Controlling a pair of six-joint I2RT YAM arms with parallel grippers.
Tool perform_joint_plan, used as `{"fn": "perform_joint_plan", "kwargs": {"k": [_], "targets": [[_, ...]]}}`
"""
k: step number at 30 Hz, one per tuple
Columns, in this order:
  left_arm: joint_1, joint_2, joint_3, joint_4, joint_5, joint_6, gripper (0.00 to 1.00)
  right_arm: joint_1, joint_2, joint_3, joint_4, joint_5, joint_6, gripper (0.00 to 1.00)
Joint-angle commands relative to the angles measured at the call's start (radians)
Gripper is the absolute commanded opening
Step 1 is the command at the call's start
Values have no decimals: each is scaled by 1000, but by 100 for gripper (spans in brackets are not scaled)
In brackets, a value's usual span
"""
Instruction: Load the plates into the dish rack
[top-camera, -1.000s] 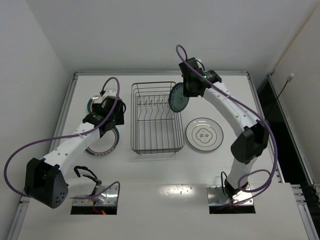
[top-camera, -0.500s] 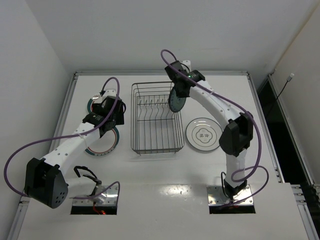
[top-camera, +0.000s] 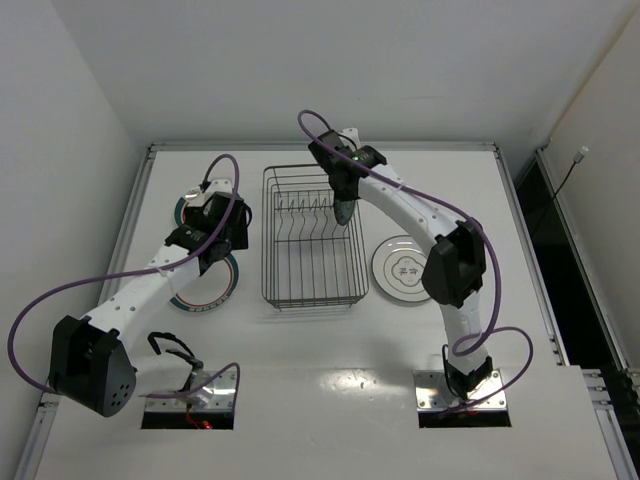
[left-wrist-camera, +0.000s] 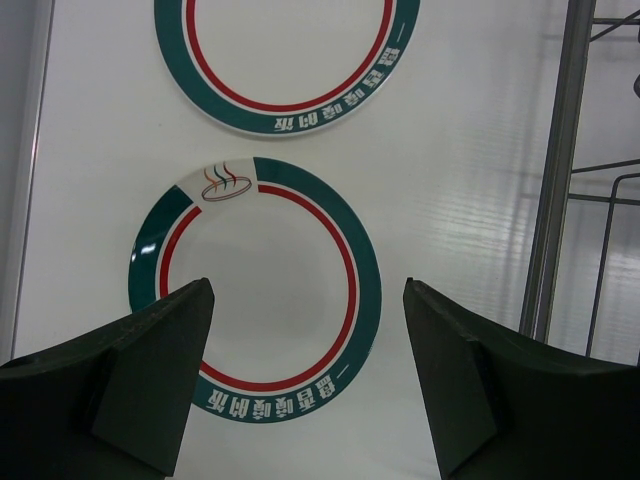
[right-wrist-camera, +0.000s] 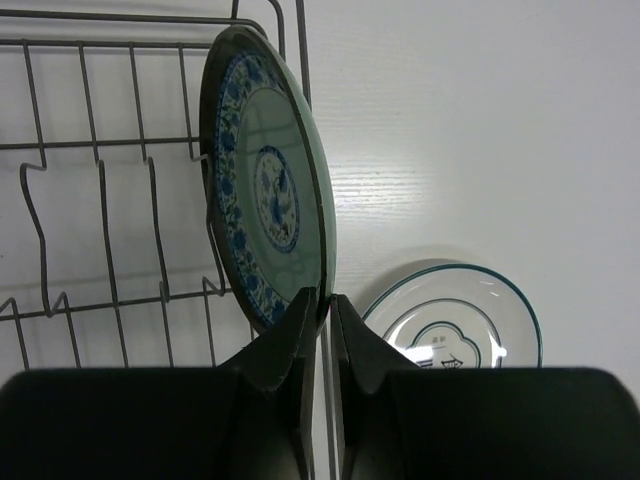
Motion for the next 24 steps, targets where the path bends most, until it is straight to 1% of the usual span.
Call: {"fn": "perform_joint_plan", "kwargs": {"k": [1, 3, 6, 7, 12, 16, 17, 18, 19, 20, 21, 22, 23, 24], "targets": [[-6, -2, 36, 10, -9, -7, 74, 5, 2, 13, -22, -46, -9, 7], [-6, -2, 36, 10, -9, -7, 74, 5, -9, 13, -12, -62, -18, 11], [-6, -2, 36, 10, -9, -7, 74, 5, -33, 13, -12, -98, -39, 20], [-6, -2, 36, 10, -9, -7, 74, 5, -43, 13, -12, -108, -39, 21], [-6, -2, 36, 10, -9, -7, 74, 5, -67, 24, -32, -129, -50, 21], [-6, -2, 36, 10, -18, -7, 74, -7, -161, -4, -67, -76, -50, 20], [-6, -2, 36, 10, -18, -7, 74, -33, -194, -52, -67, -62, -50, 20], [-6, -2, 36, 10, -18, -7, 74, -55, -271, -86, -67, -71, -41, 20], [-6, -2, 36, 10, -18, -7, 74, -87, -315, -128, -46, -92, -41, 20], [-6, -2, 36, 10, -18, -7, 74, -178, -357, -221, -6, -183, -41, 20], [-6, -2, 36, 10, -18, -7, 74, -241, -397, -270, 14, -248, -41, 20], [-6, -2, 36, 10, -18, -7, 74, -313, -465, -385, 36, -319, -41, 22], [-6, -2, 36, 10, -18, -7, 74, -472, -495, -448, 84, -473, -32, 24], [-6, -2, 36, 10, -18, -7, 74, -557, -518, -512, 109, -556, -21, 24]]}}
